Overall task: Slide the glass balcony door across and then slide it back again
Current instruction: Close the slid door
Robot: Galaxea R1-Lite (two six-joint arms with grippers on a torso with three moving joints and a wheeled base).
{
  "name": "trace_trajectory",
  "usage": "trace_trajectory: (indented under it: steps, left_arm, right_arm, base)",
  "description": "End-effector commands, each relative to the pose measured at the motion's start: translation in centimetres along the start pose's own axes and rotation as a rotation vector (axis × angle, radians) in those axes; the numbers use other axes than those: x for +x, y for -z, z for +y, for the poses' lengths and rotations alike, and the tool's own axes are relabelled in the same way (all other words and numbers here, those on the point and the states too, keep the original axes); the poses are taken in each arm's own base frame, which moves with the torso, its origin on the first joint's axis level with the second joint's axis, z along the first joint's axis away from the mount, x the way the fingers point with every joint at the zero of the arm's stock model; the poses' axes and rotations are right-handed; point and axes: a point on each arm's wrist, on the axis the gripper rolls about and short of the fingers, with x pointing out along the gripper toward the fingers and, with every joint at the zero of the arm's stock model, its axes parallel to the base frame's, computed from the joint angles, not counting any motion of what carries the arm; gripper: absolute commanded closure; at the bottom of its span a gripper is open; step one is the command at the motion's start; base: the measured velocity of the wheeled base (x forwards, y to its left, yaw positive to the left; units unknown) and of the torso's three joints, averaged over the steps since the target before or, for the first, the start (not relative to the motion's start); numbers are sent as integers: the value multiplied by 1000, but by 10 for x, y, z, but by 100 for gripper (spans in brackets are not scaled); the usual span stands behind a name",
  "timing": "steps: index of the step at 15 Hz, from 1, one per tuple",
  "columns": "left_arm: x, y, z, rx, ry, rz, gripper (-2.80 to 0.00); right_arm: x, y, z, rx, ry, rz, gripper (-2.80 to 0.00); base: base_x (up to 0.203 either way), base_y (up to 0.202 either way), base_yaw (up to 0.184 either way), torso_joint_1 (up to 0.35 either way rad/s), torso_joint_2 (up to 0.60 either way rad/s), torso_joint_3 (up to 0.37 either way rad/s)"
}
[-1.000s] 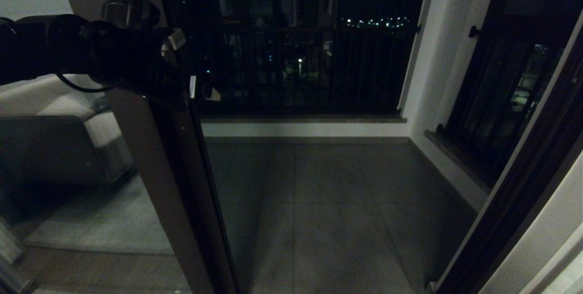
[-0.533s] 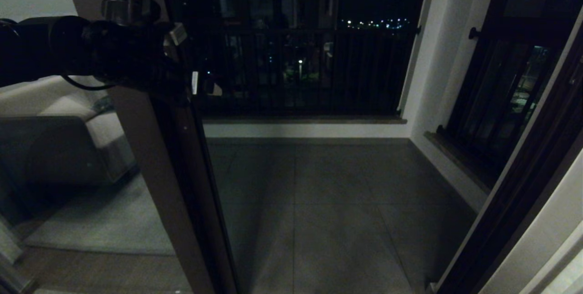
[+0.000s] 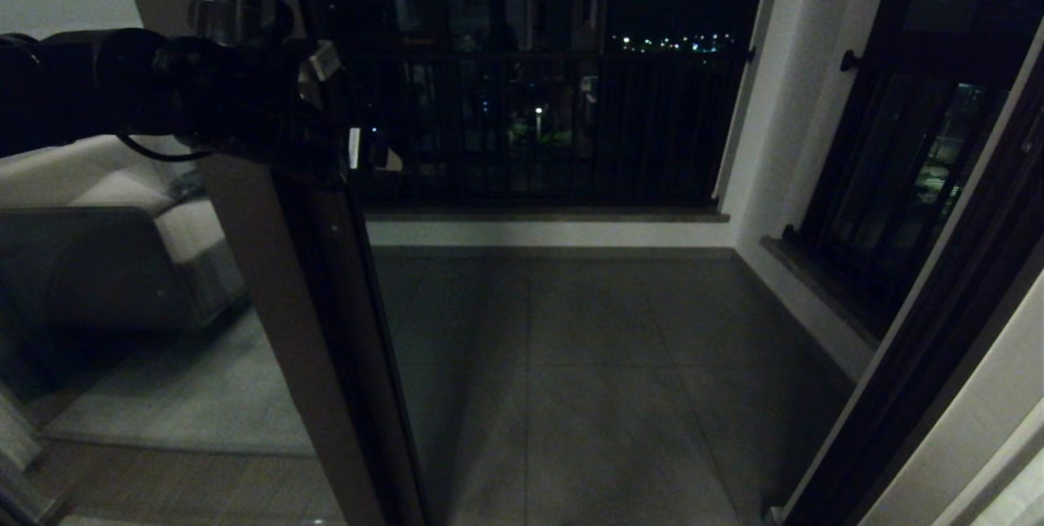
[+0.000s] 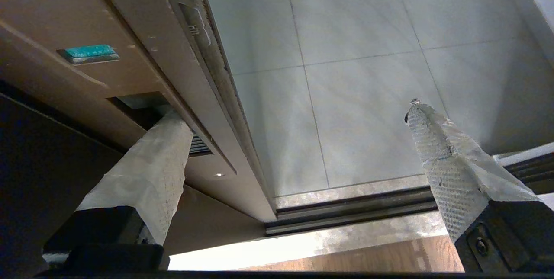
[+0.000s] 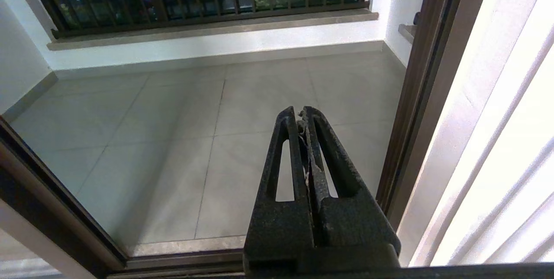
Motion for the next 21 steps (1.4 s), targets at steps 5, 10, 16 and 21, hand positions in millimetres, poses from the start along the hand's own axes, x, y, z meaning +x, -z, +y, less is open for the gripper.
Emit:
trace_trajectory:
  steps: [5, 10, 16, 21]
  left_arm:
    - [1, 0, -10, 12, 28, 3, -280]
    - [1, 0, -16, 17, 42, 1, -280]
    - [1, 1, -23, 24, 56, 5, -280]
    - [8, 1, -35, 36, 39, -19, -280]
  right_arm:
    - [0, 0, 0, 0, 0, 0, 0]
    - [0, 0, 0, 0, 0, 0, 0]
    - [0, 0, 0, 0, 0, 0, 0]
    - [0, 0, 0, 0, 0, 0, 0]
  base:
    - [0, 0, 0, 0, 0, 0]
    - [0, 0, 0, 0, 0, 0]
    - [0, 0, 0, 0, 0, 0]
    - [0, 0, 0, 0, 0, 0]
